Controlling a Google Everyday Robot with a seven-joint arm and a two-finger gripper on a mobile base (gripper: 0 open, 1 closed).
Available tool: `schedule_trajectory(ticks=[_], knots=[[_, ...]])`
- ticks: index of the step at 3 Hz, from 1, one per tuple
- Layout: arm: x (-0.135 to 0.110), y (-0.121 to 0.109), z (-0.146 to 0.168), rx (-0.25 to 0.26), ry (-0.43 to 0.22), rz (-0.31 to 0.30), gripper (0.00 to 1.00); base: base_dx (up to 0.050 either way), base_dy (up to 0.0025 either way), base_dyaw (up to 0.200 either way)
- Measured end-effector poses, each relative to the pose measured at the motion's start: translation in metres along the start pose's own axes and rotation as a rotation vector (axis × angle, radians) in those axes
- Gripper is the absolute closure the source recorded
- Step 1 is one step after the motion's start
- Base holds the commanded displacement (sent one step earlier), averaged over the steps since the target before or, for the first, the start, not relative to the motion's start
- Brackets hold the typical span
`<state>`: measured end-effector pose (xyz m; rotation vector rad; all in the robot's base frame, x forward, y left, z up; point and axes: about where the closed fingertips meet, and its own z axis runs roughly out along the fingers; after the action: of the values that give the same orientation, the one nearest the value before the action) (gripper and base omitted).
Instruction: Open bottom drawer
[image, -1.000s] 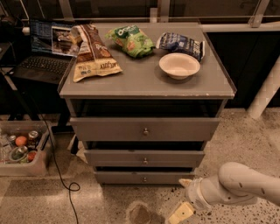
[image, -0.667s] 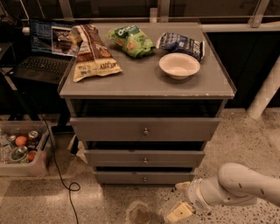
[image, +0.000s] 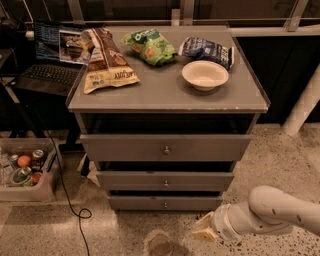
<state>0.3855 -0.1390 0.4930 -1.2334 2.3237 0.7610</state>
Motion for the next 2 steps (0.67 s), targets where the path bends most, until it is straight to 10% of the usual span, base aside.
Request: schedule_trajectory(ticks=[1,2], knots=[[0.000,-0.001,0.001,0.002,-0.003,0.001,0.96,0.000,0.00000,0.000],[0.003,-0.017,0.014,0.042,-0.073,0.033,1.00,0.000,0.00000,0.000]])
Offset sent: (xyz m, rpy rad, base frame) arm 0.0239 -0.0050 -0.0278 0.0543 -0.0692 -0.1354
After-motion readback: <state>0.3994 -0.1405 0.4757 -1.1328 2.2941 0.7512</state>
